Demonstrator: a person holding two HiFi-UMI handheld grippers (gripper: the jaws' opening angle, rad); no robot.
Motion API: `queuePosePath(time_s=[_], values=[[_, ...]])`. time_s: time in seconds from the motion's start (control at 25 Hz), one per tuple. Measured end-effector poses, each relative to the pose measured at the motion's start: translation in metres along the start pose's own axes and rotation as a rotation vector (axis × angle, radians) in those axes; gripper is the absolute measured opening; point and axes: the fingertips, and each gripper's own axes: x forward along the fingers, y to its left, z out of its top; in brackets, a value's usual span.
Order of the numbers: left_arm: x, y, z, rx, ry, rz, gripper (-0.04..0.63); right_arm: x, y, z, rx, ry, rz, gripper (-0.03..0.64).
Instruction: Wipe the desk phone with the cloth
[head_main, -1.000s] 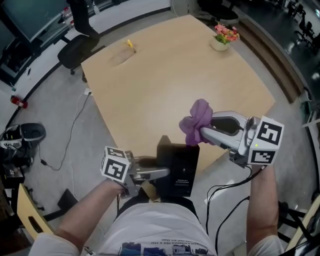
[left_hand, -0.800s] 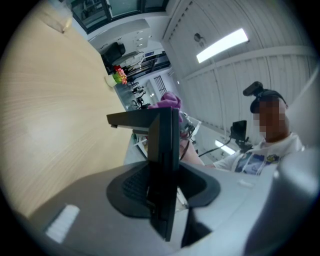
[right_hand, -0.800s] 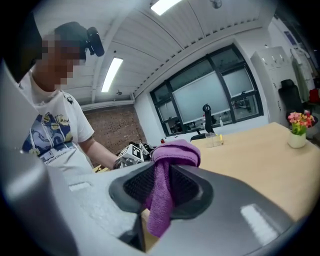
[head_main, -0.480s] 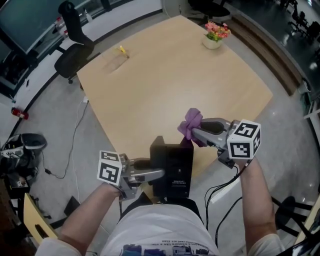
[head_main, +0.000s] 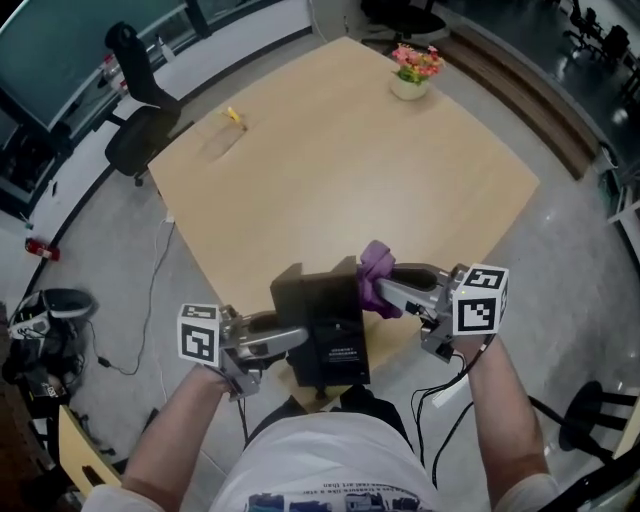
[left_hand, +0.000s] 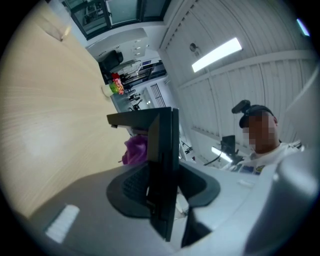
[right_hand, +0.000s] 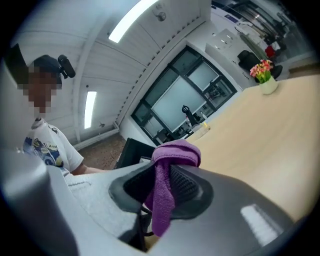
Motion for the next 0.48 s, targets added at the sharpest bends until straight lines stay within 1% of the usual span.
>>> queuePosePath(time_s=[0.12, 0.24, 0.48], values=[[-0.004, 0.000, 0.005, 0.004, -0.002, -0.017, 0.170, 0.008, 0.014, -0.011, 0.058, -0.026, 0.069, 0.091], [0.000, 0.003, 0.013, -0.003, -0.001, -0.022, 0.170, 0.011, 0.023, -0.014, 0.078, -0.028, 0.133, 0.091], [0.002, 0.001, 0.012, 0.002, 0.004, -0.023, 0.170, 0.002, 0.038, -0.042, 0.069, 0.033, 0.188, 0.091]])
